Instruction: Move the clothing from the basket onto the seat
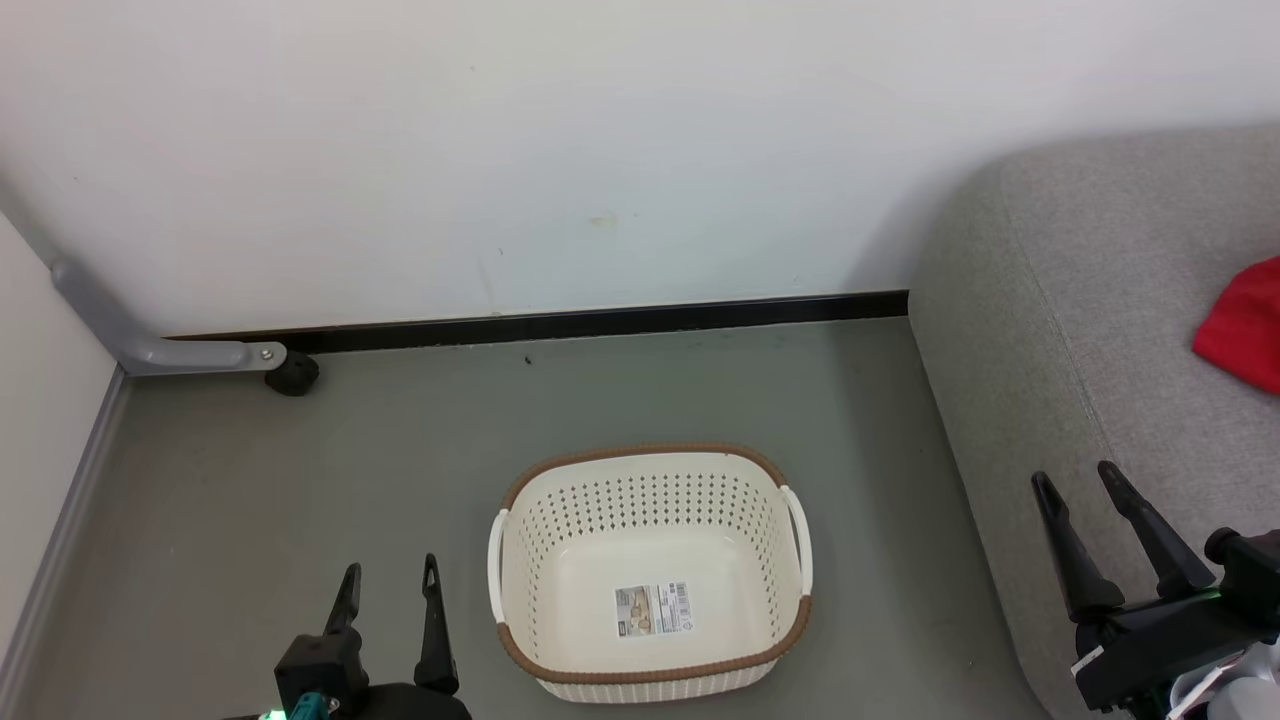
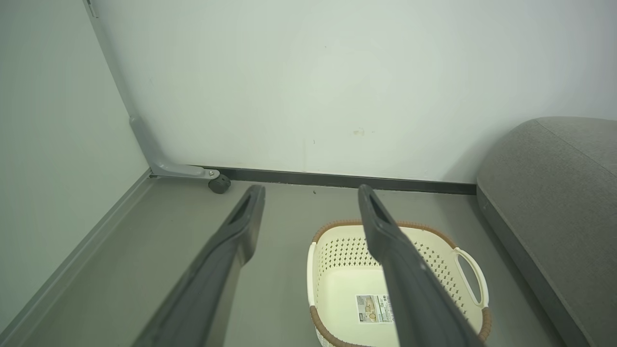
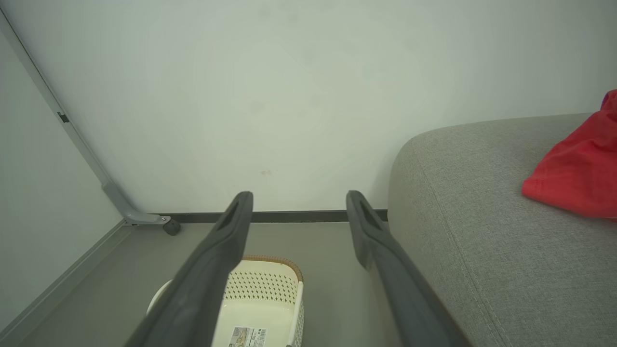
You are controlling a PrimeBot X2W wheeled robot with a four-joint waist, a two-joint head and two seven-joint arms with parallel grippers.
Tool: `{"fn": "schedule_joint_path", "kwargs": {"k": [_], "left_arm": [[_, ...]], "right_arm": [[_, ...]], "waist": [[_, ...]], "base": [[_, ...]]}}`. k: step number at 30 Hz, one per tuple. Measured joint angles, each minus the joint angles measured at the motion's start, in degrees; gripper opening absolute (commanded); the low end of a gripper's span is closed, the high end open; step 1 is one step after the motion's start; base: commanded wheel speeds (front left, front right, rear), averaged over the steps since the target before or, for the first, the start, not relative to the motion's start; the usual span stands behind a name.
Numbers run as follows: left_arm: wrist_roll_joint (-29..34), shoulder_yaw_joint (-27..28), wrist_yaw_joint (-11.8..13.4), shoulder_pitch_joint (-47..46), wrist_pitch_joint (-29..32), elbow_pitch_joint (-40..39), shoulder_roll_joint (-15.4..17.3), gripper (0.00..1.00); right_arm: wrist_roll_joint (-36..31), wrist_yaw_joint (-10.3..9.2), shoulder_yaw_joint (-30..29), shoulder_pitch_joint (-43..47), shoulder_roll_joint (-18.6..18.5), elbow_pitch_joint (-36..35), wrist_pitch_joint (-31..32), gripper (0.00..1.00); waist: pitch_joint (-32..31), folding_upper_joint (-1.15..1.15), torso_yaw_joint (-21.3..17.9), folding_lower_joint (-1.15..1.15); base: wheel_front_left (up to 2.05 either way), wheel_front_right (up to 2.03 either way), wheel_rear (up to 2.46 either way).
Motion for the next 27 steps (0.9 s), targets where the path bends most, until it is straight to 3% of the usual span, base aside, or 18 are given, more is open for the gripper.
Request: {"fn": "schedule_joint_path", "kwargs": {"k": [26,27], "left_arm": [[0.1,2.55,0.0,0.02,0.0,-0.19,0.0,1.0],[0.09,2.61,-0.01,0.03,0.01,-0.07,0.0,0.0]], "right_arm": [[-4.79,0.35,-3.57,1.82,2.66,0.18,0.0,1.0],[-4.97,0.34,-3.57,1.85,2.79,0.3,0.01,0.0]], "waist": [[-1.11,0.0,0.78,0.0],[-1.13,0.0,0.81,0.0]], "base": [[0.0,0.0,0.0],[0.0,0.0,0.0]]}}
